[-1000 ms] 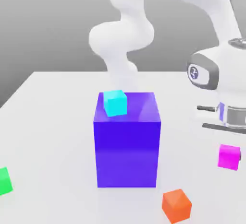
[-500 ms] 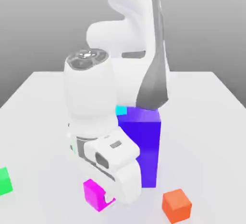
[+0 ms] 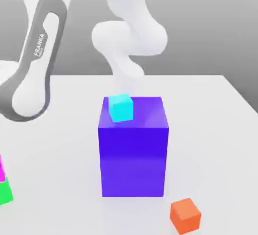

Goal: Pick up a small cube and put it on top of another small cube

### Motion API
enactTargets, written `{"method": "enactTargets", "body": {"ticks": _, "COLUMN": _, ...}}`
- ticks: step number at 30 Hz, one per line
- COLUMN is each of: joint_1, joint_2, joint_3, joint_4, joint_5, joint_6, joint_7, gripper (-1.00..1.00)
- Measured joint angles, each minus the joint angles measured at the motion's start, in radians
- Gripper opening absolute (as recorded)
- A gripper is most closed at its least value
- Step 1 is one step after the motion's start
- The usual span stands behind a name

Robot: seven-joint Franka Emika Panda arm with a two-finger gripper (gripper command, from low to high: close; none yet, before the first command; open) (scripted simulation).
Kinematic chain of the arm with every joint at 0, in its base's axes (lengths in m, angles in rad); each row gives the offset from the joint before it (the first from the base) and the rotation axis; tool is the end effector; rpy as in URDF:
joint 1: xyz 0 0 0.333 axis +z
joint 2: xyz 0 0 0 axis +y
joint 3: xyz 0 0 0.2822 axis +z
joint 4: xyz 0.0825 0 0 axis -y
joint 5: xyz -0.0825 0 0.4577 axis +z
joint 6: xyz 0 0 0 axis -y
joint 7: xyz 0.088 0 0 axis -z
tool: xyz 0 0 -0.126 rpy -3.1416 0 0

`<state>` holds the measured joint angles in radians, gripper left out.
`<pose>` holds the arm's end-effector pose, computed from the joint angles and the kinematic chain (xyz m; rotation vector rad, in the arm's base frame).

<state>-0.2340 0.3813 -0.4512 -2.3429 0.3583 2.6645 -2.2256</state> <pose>0.3901 -0.3642 0.0709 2.5480 1.8346 -0.0012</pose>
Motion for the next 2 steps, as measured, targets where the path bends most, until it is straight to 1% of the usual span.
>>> {"method": "enactTargets", "body": {"ticks": 2, "joint_1": 0.000, "joint_2": 0.000, "joint_3": 0.000, "joint_4": 0.000, "joint_5": 0.000, "joint_6": 0.000, "joint_7": 0.000, "gripper": 1.00}}
